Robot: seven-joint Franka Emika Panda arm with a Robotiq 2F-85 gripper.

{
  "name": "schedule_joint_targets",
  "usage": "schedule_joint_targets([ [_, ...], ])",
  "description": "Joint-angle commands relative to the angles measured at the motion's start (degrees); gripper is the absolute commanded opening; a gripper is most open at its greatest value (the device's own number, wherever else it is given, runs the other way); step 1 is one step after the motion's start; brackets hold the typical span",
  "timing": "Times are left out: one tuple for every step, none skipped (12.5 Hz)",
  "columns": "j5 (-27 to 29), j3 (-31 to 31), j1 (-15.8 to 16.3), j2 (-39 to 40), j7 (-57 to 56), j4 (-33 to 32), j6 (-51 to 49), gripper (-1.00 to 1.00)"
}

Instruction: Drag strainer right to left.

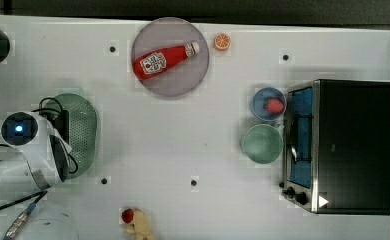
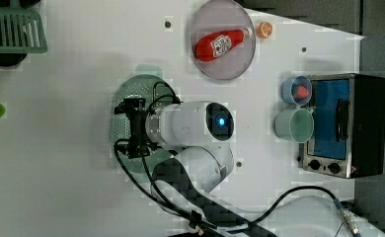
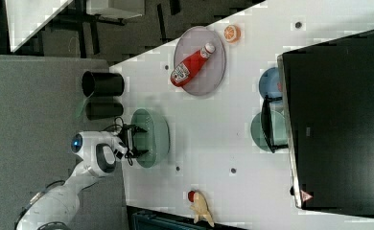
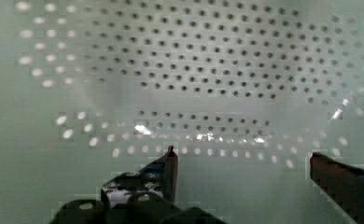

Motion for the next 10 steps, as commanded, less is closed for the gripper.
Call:
schedule_joint_targets([
  [-1.1, -2.3, 1.1, -6.7, -1.8, -2.1, -4.1, 1.0],
  [-1.4, -4.0, 1.2, -10.2, -5.9, -3.1, -7.4, 1.0],
  [-1.8, -6.2, 1.1, -14.2, -10.7, -3.7, -10.6, 1.0],
  [-2.1, -9.0, 0.9, -18.1, -15.5, -4.1, -14.4, 1.0],
  [-2.5, -12.2, 0.7, -21.9, -20.5, -4.1, -18.2, 1.0],
  [-3.7, -15.8, 0.6, -25.5, -25.8, -4.1, -21.7, 1.0],
  [-6.0, -19.5, 0.4, -29.0, -31.9, -4.1, -24.8, 1.0],
  [-9.3, -23.2, 0.3, -32.4, -38.2, -4.1, -27.7, 1.0],
  [-12.9, -26.6, 0.1, -35.4, -43.8, -4.0, -30.1, 1.0],
  [-16.5, -29.9, -0.2, -38.2, -48.8, -4.0, -32.5, 1.0],
])
